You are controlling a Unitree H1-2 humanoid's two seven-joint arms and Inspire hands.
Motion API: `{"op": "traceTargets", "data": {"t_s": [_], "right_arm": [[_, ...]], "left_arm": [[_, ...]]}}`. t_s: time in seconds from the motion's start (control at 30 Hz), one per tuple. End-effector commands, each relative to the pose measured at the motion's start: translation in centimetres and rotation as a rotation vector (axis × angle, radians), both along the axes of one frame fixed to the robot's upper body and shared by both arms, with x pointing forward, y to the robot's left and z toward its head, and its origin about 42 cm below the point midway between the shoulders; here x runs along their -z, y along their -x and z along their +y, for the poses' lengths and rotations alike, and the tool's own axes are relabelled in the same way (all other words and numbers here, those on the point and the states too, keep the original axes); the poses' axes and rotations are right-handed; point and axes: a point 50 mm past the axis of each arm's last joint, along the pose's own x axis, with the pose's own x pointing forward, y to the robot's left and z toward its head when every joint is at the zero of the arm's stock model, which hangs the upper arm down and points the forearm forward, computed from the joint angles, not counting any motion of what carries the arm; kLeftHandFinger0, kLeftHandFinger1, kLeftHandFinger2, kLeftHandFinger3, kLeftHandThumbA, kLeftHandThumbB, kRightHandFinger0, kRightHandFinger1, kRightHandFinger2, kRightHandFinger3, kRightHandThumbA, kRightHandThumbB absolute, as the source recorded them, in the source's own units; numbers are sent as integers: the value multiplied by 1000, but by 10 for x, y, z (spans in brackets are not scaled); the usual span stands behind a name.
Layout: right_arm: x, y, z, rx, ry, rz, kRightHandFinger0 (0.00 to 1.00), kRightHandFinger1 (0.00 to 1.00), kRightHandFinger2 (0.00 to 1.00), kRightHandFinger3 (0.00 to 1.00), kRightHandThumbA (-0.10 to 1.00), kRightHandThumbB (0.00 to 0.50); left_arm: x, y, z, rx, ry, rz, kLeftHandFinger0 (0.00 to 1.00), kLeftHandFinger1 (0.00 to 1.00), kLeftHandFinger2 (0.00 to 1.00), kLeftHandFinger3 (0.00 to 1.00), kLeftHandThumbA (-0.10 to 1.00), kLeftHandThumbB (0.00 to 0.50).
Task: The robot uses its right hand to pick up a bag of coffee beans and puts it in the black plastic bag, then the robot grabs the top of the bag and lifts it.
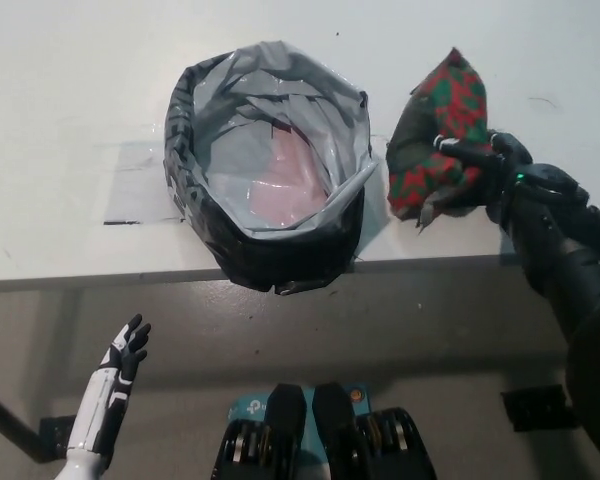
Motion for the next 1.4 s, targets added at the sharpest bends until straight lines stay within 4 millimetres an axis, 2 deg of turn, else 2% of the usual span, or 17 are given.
{"op": "traceTargets", "data": {"t_s": [0.0, 0.07, 0.1, 0.13, 0.2, 0.23, 0.47, 0.5, 0.53, 0.57, 0.6, 0.63, 0.67, 0.8, 0.87, 1.2, 1.37], "right_arm": [[-41, -13, 9, 103, -954, -184, 0, 139, 715, 748, -100, 75], [-50, -15, 8, 75, -1012, -228, 0, 181, 700, 669, -100, 57], [-52, -16, 8, 65, -1017, -240, 0, 221, 683, 708, -100, 53], [-60, -18, 6, 44, -1033, -259, 0, 280, 707, 745, -100, 95], [-78, -21, 4, 7, -1060, -297, 0, 347, 697, 990, -100, 109], [-86, -22, 3, -9, -1070, -314, 0, 354, 697, 1000, -100, 105], [-161, -24, 4, -81, -1023, -450, 0, 237, 780, 1000, -100, 139], [-168, -23, 5, -89, -1016, -455, 0, 227, 768, 979, -100, 140], [-178, -22, 6, -115, -997, -472, 0, 180, 696, 619, -100, 111], [-185, -21, 8, -133, -983, -484, 0, 241, 704, 628, -100, 110], [-198, -18, 10, -155, -949, -510, 0, 234, 678, 702, -100, 124], [-207, -16, 13, -171, -937, -529, 0, 258, 687, 933, -100, 130], [-218, -13, 16, -192, -923, -552, 0, 266, 685, 998, -100, 121], [-249, -6, 28, -224, -912, -606, 0, 274, 720, 1000, -100, 147], [-260, -3, 32, -271, -862, -638, 0, 266, 691, 1000, -100, 118], [-283, 12, 38, -350, -718, -713, 0, 255, 644, 1000, -100, 99], [-307, 20, 73, -474, -483, -732, 0, 267, 686, 1000, -100, 103]], "left_arm": [[-13, -4, 7, -8, -10, -84, 1000, 1000, 1000, 1000, 1000, 232], [-12, -4, 8, -9, -10, -83, 1000, 1000, 1000, 1000, 1000, 230], [-12, -4, 8, -9, -10, -84, 1000, 1000, 1000, 1000, 1000, 229], [-12, -5, 8, -9, -10, -83, 1000, 1000, 1000, 1000, 1000, 228], [-12, -4, 8, -10, -11, -79, 1000, 1000, 1000, 1000, 1000, 234], [-12, -4, 8, -10, -11, -77, 1000, 1000, 1000, 1000, 1000, 236], [-11, -2, 9, -7, -8, -70, 1000, 1000, 1000, 1000, 1000, 233], [-11, -2, 9, -8, -13, -71, 1000, 1000, 1000, 1000, 1000, 232], [-11, -2, 9, -8, -10, -68, 1000, 1000, 1000, 1000, 1000, 232], [-11, -2, 9, -8, -7, -67, 1000, 1000, 1000, 1000, 1000, 233], [-11, -2, 9, -6, -3, -66, 1000, 1000, 1000, 1000, 1000, 232], [-10, -2, 8, -6, -8, -65, 1000, 1000, 1000, 1000, 1000, 237], [-10, -2, 8, -6, -15, -65, 1000, 1000, 1000, 1000, 1000, 234], [-9, -1, 8, -9, -19, -64, 1000, 1000, 1000, 1000, 1000, 234], [-8, -1, 8, -9, -11, -65, 1000, 1000, 1000, 1000, 1000, 231], [-9, 1, 10, -2, -13, -58, 1000, 1000, 1000, 1000, 1000, 249], [-8, 1, 10, 1, -22, -59, 1000, 1000, 1000, 1000, 1000, 254]]}}
